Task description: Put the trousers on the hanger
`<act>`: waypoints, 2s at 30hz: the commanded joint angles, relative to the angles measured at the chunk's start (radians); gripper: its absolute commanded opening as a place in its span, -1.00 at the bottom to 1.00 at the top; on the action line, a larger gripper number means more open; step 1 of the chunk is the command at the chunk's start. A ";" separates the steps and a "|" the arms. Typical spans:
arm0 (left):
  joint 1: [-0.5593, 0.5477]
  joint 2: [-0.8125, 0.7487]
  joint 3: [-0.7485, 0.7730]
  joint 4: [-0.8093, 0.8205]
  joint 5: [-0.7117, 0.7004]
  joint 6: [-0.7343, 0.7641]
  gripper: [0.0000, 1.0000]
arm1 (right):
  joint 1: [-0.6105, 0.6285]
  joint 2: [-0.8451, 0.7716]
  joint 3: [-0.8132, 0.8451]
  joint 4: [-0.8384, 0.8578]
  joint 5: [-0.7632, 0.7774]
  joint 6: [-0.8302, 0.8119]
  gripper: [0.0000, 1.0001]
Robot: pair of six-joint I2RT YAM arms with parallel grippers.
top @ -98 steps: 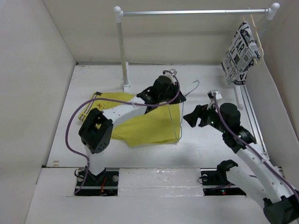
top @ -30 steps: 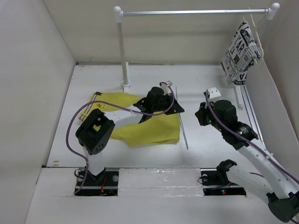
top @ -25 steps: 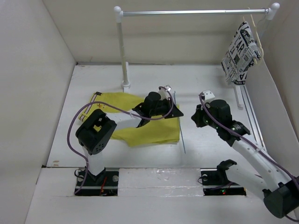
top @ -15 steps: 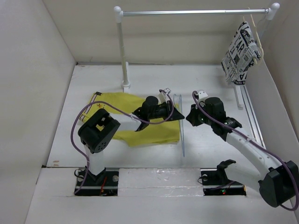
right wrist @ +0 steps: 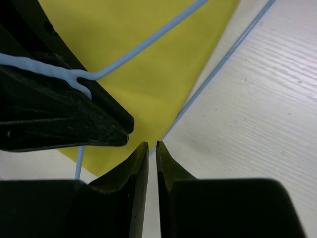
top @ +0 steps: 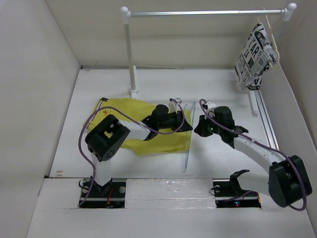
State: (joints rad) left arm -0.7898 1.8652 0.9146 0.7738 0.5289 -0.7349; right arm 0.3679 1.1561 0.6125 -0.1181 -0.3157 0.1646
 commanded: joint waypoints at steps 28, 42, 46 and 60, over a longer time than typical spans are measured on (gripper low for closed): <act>-0.006 -0.001 -0.039 -0.131 -0.253 0.043 -1.00 | 0.059 0.266 -0.063 0.400 0.003 0.135 -1.00; 0.112 -0.092 -0.100 -0.260 -0.352 0.156 -1.00 | -0.193 -0.153 -0.042 -0.021 -0.043 0.012 -1.00; 0.132 -0.148 -0.138 -0.327 -0.411 0.192 -1.00 | -0.335 -0.177 -0.063 -0.043 -0.100 -0.026 -1.00; 0.164 -0.302 -0.183 -0.516 -0.570 0.172 -1.00 | -0.475 -0.007 -0.008 0.075 -0.178 -0.037 -1.00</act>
State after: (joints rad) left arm -0.6369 1.6035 0.7532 0.3977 0.0662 -0.5926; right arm -0.0883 1.1267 0.5472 -0.1581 -0.4763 0.1356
